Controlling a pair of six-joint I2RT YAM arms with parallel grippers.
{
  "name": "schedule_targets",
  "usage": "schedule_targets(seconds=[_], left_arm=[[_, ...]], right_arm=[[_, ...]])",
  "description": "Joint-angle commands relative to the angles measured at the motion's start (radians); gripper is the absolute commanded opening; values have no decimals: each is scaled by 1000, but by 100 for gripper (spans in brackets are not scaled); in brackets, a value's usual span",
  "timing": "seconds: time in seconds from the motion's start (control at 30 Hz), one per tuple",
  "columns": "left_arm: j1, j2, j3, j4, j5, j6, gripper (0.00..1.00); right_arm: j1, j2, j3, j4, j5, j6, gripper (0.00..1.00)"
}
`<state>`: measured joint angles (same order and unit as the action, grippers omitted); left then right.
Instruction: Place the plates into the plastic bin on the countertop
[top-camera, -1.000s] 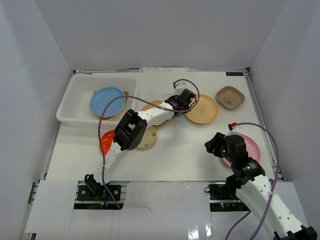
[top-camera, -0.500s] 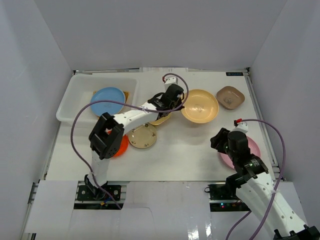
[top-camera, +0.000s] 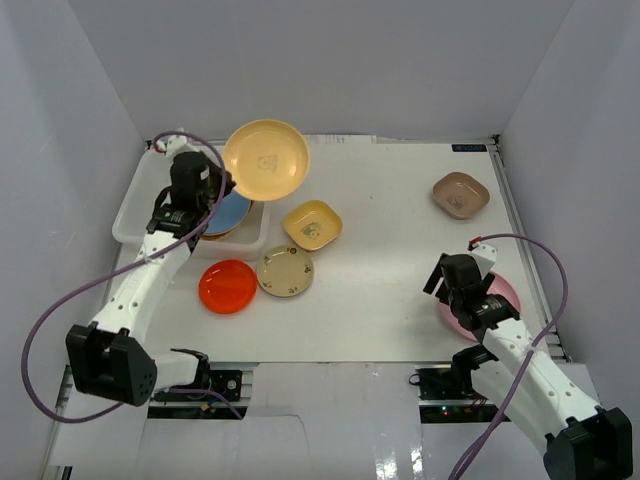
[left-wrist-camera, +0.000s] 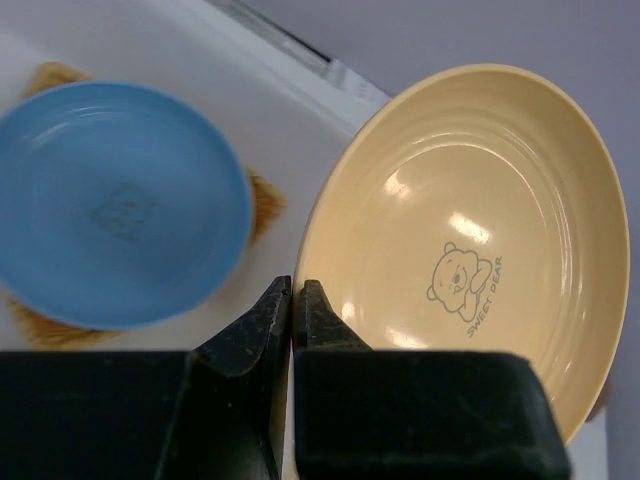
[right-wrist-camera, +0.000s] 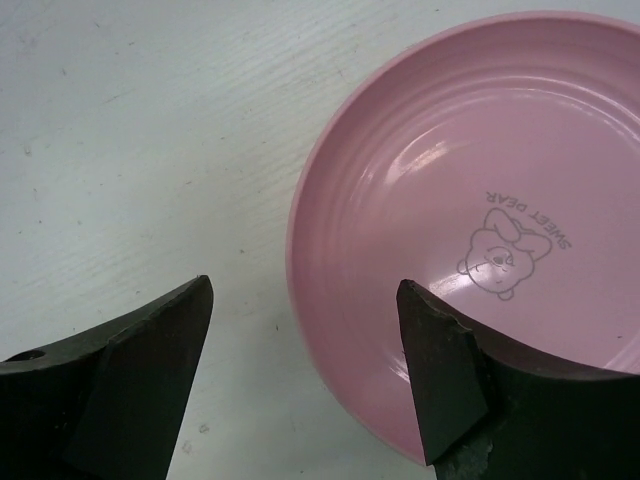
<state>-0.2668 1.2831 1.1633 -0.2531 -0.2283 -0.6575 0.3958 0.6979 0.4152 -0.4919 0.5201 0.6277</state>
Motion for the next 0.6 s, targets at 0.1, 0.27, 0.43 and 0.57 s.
schedule_targets(seconds=[0.1,0.27,0.43,0.57], left_arm=[[211,-143,-175,-95,6,55,0],[342,-142,-260,-104,4,67,0],[377,-41,-254,-78,4,75,0],[383,76,-185,-74,-11,88,0]], right_arm=[[-11,83,-18,125,-5,24,73],[-11,133,-33,179,-46,14,65],[-9,147,-55,207,-60,-2,60],[-11,146,-79,216,-68,-6,56]])
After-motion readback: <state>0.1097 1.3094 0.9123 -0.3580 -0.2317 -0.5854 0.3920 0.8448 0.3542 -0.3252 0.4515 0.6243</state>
